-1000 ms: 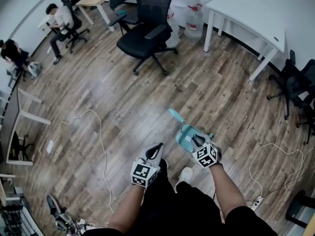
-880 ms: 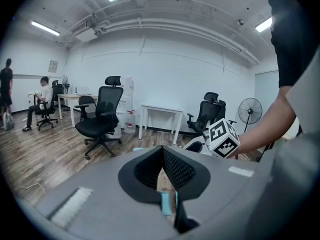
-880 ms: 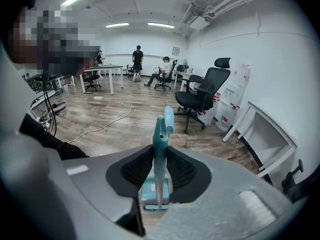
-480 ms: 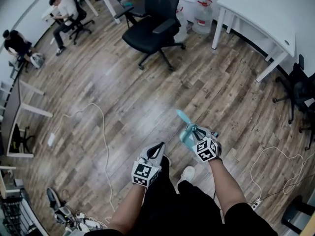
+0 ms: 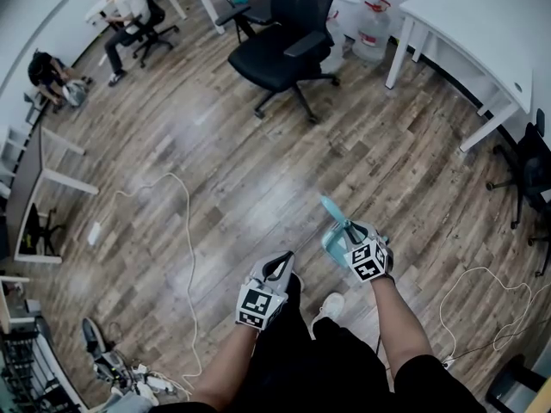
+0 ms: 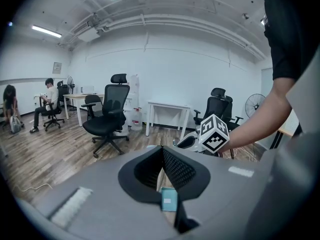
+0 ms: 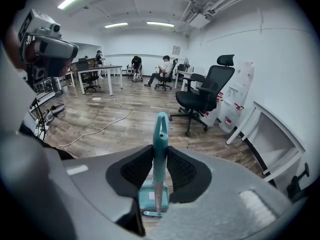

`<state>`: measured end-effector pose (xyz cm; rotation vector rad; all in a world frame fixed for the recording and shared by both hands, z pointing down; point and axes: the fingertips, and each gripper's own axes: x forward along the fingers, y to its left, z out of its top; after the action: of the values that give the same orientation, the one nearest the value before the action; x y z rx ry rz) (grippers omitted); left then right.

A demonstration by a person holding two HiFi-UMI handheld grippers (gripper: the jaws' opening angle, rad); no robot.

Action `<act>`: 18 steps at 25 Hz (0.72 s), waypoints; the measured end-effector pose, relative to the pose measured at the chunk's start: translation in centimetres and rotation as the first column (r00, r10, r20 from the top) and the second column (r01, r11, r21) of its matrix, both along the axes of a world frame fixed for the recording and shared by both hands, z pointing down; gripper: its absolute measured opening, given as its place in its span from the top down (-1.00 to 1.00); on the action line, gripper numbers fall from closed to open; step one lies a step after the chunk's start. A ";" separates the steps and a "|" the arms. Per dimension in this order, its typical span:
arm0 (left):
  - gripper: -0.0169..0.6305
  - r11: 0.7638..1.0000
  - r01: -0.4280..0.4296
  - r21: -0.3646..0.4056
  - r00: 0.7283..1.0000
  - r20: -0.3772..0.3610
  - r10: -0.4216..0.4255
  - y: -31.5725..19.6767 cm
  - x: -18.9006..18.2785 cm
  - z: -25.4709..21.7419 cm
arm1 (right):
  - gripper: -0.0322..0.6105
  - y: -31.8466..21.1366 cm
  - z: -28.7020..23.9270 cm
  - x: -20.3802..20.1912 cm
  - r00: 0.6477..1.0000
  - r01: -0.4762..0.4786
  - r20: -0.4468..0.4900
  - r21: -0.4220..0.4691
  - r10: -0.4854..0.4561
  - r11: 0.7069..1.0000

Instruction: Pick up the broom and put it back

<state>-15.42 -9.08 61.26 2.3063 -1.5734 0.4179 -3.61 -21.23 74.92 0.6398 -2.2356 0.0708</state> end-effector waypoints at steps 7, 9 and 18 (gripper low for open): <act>0.90 1.000 -0.010 0.010 1.000 0.008 0.010 -1.0 0.1 -0.6 | 0.57 0.1 0.2 -0.2 1.000 0.006 0.009 -0.007 -0.006 1.000; 0.90 1.000 -0.015 0.013 1.000 0.017 0.015 -1.0 0.0 -0.7 | 0.50 0.2 0.4 -0.1 1.000 0.005 0.006 -0.014 -0.005 1.000; 0.90 0.999 -0.029 0.027 0.999 0.025 0.029 -1.1 0.6 -1.1 | 0.45 1.9 -1.0 0.9 1.000 0.009 0.018 -0.007 -0.009 1.000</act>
<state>-14.78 -10.17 60.12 2.3560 -1.5687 0.4360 -2.74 -19.31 73.90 0.6278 -2.2544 0.0800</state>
